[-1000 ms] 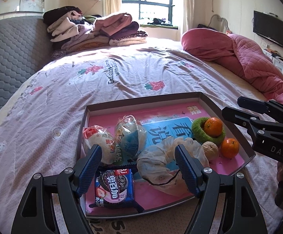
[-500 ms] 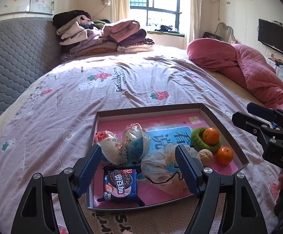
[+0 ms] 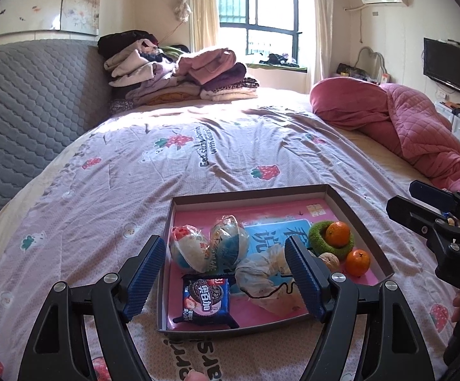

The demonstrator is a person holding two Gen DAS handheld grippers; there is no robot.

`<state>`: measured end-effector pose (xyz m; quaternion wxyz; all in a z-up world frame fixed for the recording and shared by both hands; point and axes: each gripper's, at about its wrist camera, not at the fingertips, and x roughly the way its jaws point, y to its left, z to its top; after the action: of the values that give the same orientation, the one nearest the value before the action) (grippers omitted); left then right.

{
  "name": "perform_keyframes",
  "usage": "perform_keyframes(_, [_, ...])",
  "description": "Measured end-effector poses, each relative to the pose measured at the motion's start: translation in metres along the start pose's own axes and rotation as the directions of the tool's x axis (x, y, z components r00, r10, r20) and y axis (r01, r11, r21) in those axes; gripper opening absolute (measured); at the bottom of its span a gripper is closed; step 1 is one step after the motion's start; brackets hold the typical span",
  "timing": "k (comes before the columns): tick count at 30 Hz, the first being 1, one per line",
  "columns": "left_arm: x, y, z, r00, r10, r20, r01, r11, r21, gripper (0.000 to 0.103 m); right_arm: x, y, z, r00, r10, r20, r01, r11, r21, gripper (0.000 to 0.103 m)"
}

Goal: Organize objects
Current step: 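Open both tools and withdraw them from the tray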

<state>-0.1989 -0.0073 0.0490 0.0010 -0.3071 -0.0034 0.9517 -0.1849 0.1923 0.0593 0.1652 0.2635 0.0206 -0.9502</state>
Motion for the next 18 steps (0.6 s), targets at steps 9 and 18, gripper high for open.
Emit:
perform_keyframes(9, [-0.017,0.000,-0.003,1.000,0.015,0.005,-0.015,1.000,-0.002,0.079,-0.016,0.000,0.001,1.000,0.009,0.024,-0.009,1.000,0.018,0.065])
perform_keyframes(18, [-0.025,0.004,-0.010,1.000,0.024,-0.013,-0.024,1.000,-0.013,0.079,-0.026,0.005,-0.003,0.999,0.005,0.035,-0.005,1.000,0.006,0.065])
